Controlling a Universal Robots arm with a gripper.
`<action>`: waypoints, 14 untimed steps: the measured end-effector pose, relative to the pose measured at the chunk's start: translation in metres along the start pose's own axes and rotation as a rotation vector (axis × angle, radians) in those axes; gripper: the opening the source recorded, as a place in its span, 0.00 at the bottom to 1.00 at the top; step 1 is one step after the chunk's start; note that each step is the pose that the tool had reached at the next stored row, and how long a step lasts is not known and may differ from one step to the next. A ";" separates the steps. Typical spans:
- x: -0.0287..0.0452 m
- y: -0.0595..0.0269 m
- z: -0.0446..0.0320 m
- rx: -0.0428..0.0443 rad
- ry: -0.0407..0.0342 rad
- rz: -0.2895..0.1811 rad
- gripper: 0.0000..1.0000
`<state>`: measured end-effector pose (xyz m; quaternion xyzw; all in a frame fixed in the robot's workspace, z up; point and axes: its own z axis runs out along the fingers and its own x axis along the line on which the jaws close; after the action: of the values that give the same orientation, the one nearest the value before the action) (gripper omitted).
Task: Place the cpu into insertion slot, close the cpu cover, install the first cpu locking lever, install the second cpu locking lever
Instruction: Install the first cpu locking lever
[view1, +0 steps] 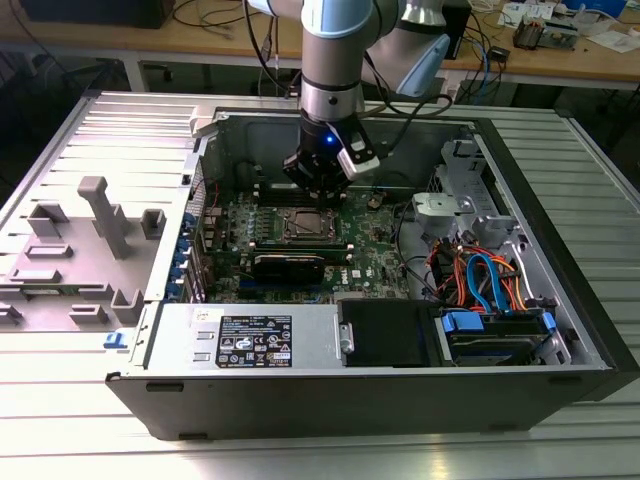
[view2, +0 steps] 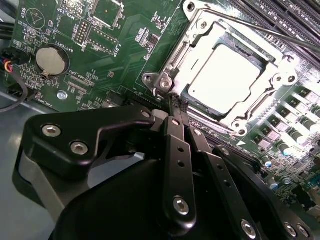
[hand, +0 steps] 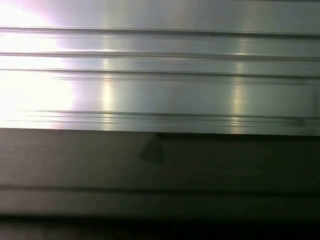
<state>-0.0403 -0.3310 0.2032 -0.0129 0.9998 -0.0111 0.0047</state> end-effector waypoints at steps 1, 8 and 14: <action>-0.0001 0.0000 0.0001 0.0002 0.0001 0.000 0.11; -0.0003 0.0000 0.0001 -0.0095 -0.0003 0.000 0.11; -0.0003 0.0000 -0.0021 -0.0097 -0.0003 0.000 0.11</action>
<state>-0.0400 -0.3310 0.2053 -0.0128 0.9999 -0.0063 0.0048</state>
